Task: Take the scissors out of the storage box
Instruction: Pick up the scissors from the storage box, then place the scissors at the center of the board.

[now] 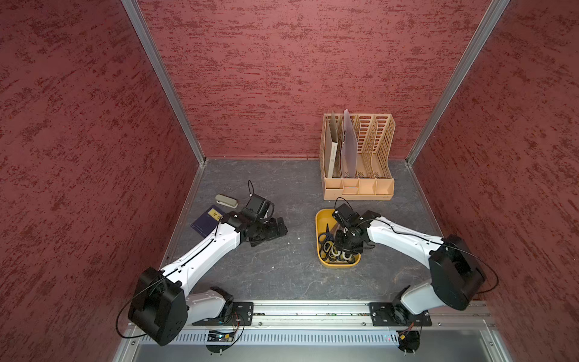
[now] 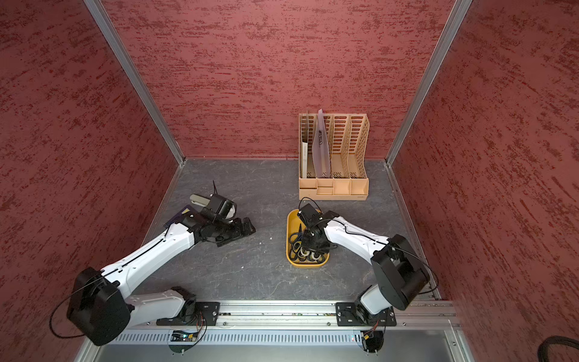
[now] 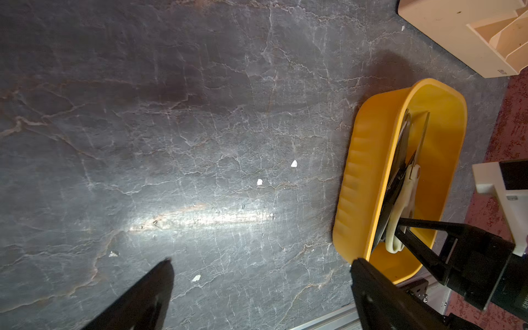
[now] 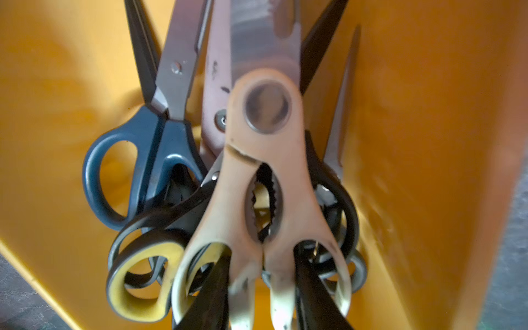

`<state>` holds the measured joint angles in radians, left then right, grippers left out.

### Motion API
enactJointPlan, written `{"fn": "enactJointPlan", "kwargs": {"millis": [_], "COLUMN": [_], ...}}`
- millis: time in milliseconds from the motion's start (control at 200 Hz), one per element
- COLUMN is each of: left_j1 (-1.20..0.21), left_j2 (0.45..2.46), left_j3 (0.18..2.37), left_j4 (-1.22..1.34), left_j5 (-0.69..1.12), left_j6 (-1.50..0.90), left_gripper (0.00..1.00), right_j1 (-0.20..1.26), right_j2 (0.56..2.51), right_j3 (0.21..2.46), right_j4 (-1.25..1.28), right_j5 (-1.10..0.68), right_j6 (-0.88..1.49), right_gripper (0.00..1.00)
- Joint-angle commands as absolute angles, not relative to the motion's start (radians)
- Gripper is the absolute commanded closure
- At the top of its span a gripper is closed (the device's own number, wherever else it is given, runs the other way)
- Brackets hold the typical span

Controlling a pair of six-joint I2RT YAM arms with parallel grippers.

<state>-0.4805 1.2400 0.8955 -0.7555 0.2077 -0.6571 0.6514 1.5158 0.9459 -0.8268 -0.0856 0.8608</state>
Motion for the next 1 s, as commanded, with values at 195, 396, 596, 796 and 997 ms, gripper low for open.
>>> {"fn": "enactJointPlan", "kwargs": {"millis": [195, 396, 596, 796, 997], "left_j1": [-0.427, -0.286, -0.228, -0.211, -0.174], "left_j2": [1.212, 1.210, 1.212, 1.226, 1.253], "left_j3": [0.864, 0.827, 0.823, 0.810, 0.825], "left_j4": [-0.742, -0.710, -0.711, -0.710, -0.728], "left_j5": [0.249, 0.342, 0.369, 0.390, 0.376], "left_j6": [-0.636, -0.612, -0.570, -0.562, -0.563], "left_gripper": [0.00, 0.00, 0.00, 0.00, 0.00], "right_j1": [0.658, 0.678, 0.748, 0.774, 0.769], "right_j2": [1.433, 1.369, 1.419, 1.643, 1.942], "right_j3": [0.979, 1.046, 1.200, 1.436, 1.753], "right_j4": [-0.867, -0.926, -0.943, -0.909, -0.960], "right_j5": [-0.072, -0.073, -0.051, -0.045, 0.002], "right_j6": [0.873, 0.878, 0.876, 0.815, 0.657], "right_gripper": [0.77, 0.80, 0.81, 0.81, 0.82]}}
